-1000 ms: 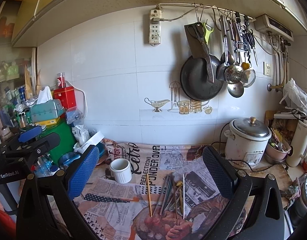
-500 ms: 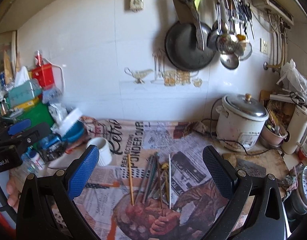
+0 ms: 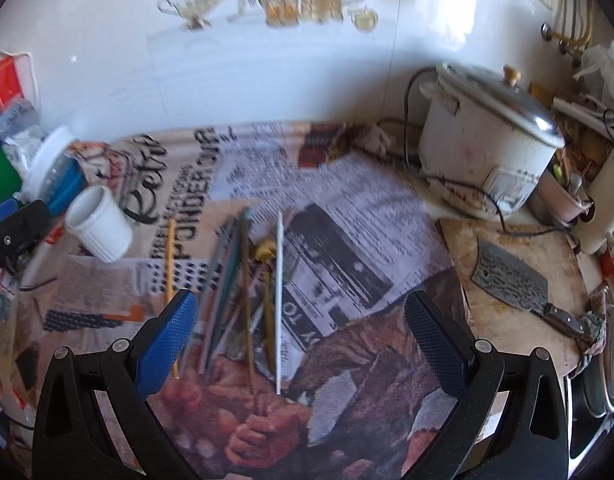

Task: Organize utensils

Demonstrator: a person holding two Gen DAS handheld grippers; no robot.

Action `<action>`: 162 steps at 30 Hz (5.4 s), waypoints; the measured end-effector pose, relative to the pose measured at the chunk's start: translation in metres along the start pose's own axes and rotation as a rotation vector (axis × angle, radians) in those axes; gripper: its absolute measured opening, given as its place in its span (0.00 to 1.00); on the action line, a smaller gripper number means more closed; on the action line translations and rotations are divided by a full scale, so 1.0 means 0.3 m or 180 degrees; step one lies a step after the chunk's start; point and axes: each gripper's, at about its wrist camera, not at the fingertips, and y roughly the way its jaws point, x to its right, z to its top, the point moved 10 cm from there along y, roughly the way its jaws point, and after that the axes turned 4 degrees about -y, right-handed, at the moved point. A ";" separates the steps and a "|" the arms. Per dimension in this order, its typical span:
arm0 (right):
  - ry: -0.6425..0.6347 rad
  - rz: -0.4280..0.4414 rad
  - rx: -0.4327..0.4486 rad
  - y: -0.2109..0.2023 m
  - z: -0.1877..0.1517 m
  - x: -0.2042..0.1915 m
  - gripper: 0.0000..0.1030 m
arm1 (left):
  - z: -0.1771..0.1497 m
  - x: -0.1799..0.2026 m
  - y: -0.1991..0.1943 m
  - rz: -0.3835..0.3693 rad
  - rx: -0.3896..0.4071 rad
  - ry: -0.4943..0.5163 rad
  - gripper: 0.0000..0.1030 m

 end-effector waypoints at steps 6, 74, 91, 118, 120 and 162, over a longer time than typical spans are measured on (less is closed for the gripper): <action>0.0085 0.0080 -0.0365 0.169 -0.032 0.051 0.98 | -0.106 -0.013 0.247 0.0068 -0.0616 -0.0134 0.88; 0.0025 0.0937 -0.0617 0.264 0.083 -0.155 0.07 | -0.163 0.034 0.375 -0.0521 -0.1367 -0.0175 0.03; -0.0081 0.0949 -0.0060 0.037 0.158 -0.261 0.07 | -0.085 -0.039 0.106 -0.0523 -0.0751 -0.0304 0.01; -0.0343 0.1040 0.0268 -0.080 0.256 -0.400 0.07 | -0.175 -0.318 0.117 -0.0067 -0.0975 -0.0375 0.37; -0.0327 0.1002 0.0226 -0.068 0.245 -0.380 0.07 | -0.249 -0.330 0.181 0.0032 -0.1160 -0.0245 0.37; 0.0058 0.0856 -0.0214 0.068 0.121 -0.202 0.07 | -0.428 -0.219 0.384 -0.0467 -0.2076 0.0268 0.04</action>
